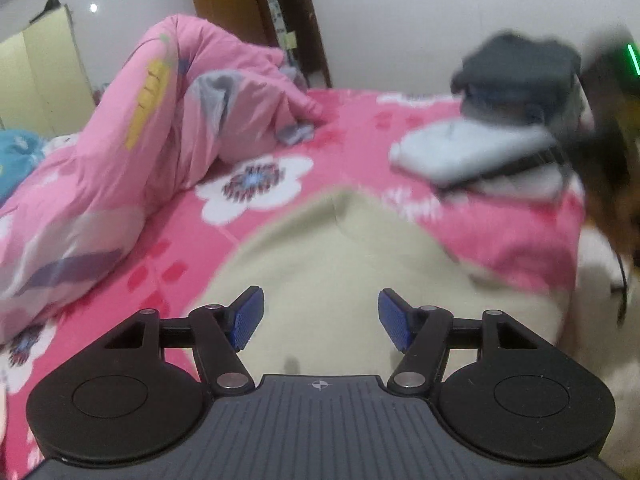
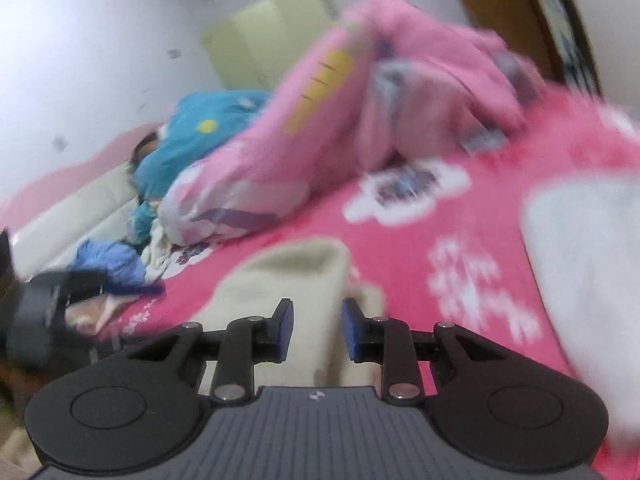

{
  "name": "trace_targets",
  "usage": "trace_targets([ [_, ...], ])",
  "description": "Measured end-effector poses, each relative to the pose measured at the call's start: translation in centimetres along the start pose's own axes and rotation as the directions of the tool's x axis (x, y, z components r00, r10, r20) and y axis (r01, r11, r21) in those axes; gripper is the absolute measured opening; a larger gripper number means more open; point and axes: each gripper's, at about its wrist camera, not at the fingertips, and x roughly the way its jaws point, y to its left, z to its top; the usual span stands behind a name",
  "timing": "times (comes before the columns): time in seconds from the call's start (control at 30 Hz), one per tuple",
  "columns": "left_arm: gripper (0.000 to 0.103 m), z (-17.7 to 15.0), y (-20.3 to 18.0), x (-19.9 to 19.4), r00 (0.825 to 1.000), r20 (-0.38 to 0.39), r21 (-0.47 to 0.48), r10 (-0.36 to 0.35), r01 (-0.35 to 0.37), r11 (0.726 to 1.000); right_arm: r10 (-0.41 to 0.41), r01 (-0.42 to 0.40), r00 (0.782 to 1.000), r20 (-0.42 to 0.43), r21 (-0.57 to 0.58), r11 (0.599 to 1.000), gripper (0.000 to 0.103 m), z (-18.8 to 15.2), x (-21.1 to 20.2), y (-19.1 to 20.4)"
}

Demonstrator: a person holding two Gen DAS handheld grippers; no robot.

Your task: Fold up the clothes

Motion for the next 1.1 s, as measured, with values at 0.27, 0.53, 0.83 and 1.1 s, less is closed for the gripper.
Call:
trace_targets([
  [0.27, 0.063, -4.8, -2.0, 1.3, 0.999, 0.036, -0.175, 0.027, -0.020, 0.984, -0.143, 0.114, 0.973, -0.181, -0.162, 0.980, 0.009, -4.4, 6.7, -1.1],
  [0.53, 0.063, -5.4, -2.2, 1.0, 0.998, 0.061, -0.205, 0.023, -0.010, 0.979, -0.141, 0.124, 0.968, -0.207, -0.093, 0.988, 0.011, -1.8, 10.4, -3.2],
  [0.83, 0.063, -5.8, -2.5, 0.8, 0.997, 0.078, -0.195, 0.025, -0.010, 0.981, -0.152, 0.148, 0.965, -0.214, -0.037, 0.988, 0.014, 1.5, 13.6, -5.2],
  [1.1, 0.063, -6.2, -2.4, 0.6, 0.995, 0.098, -0.221, 0.015, 0.007, 0.975, -0.094, 0.077, 0.991, -0.094, -0.162, 0.984, 0.014, 6.2, 10.6, -0.5],
])
